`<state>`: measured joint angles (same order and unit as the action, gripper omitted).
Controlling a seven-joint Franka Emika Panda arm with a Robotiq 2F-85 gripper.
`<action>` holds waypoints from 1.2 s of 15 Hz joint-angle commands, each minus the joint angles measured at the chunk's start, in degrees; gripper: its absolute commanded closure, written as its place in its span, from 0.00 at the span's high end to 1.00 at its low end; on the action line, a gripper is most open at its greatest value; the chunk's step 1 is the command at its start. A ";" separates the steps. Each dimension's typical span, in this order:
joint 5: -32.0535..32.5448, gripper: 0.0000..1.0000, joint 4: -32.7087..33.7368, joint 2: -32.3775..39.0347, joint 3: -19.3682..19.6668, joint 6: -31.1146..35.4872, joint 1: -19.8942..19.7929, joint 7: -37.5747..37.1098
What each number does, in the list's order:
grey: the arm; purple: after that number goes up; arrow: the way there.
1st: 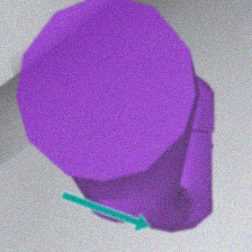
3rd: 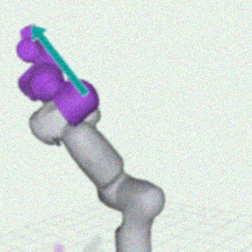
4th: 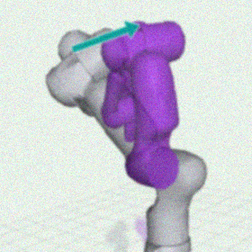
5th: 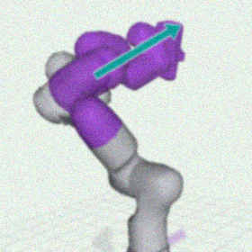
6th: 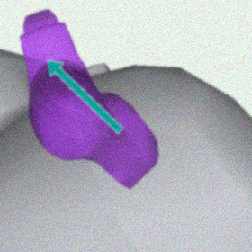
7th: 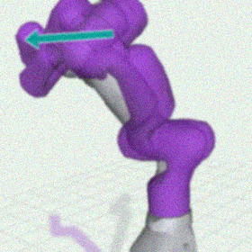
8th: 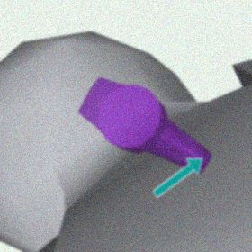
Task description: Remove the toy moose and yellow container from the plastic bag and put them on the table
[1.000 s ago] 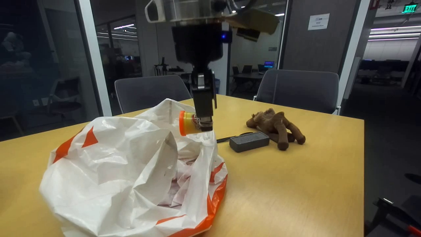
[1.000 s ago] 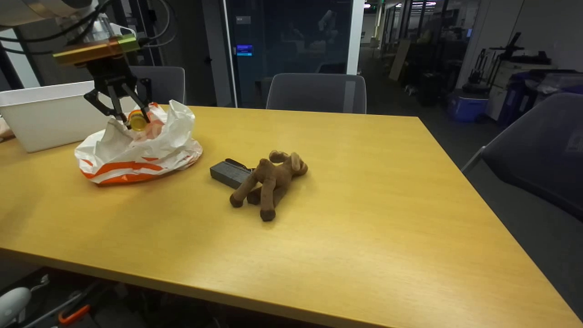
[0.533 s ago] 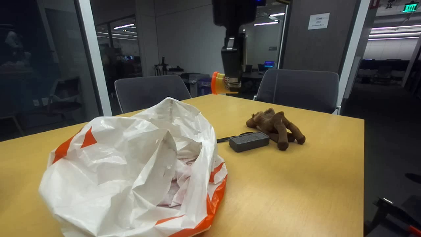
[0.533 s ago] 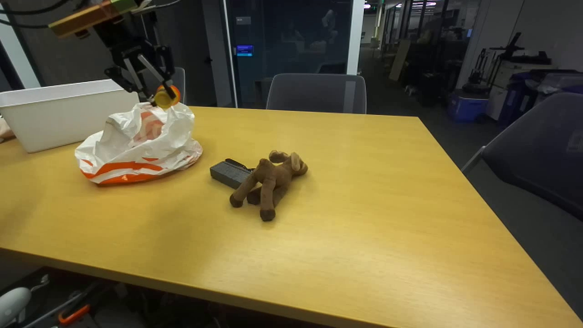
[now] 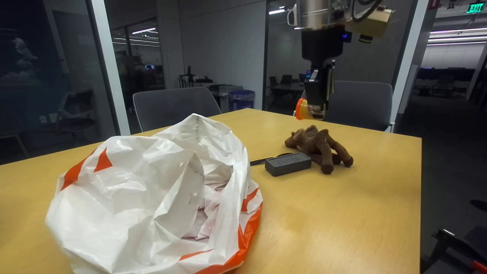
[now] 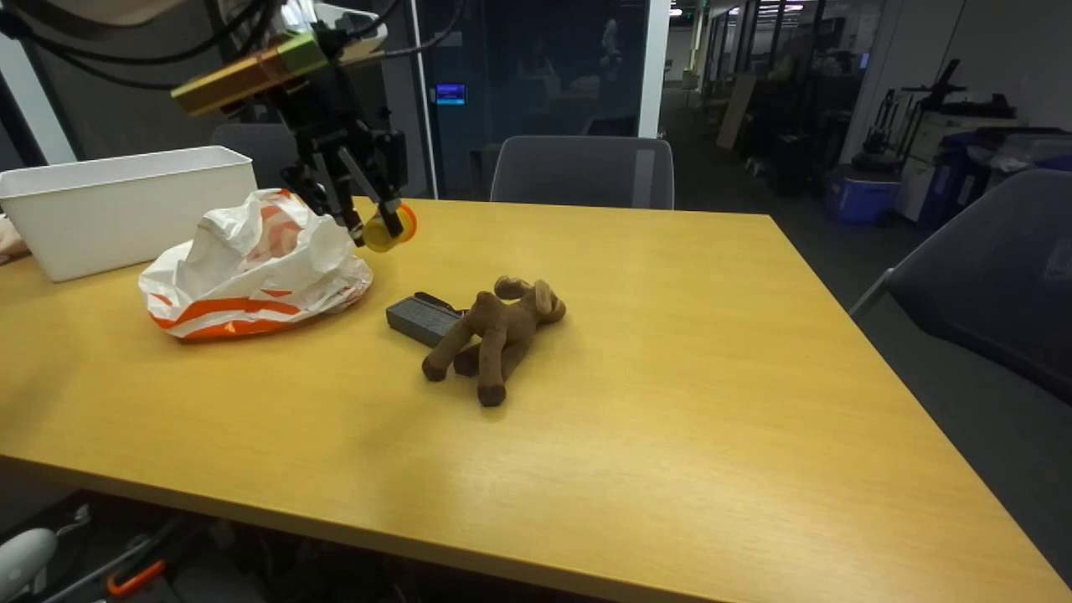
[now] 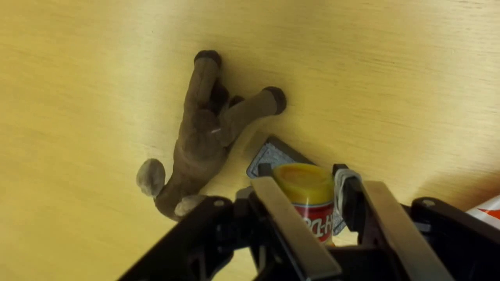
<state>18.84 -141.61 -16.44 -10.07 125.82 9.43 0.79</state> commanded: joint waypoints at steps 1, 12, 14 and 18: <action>-2.11 0.23 -2.81 2.62 1.86 5.62 -0.84 1.82; -4.59 0.68 -3.84 14.42 3.57 15.85 -2.64 5.22; -5.78 0.81 -3.87 13.94 3.26 15.63 -2.36 5.57; -8.60 1.00 -4.47 9.89 2.01 14.24 -1.14 5.42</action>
<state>12.65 -145.74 -2.70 -7.19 140.98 7.28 5.47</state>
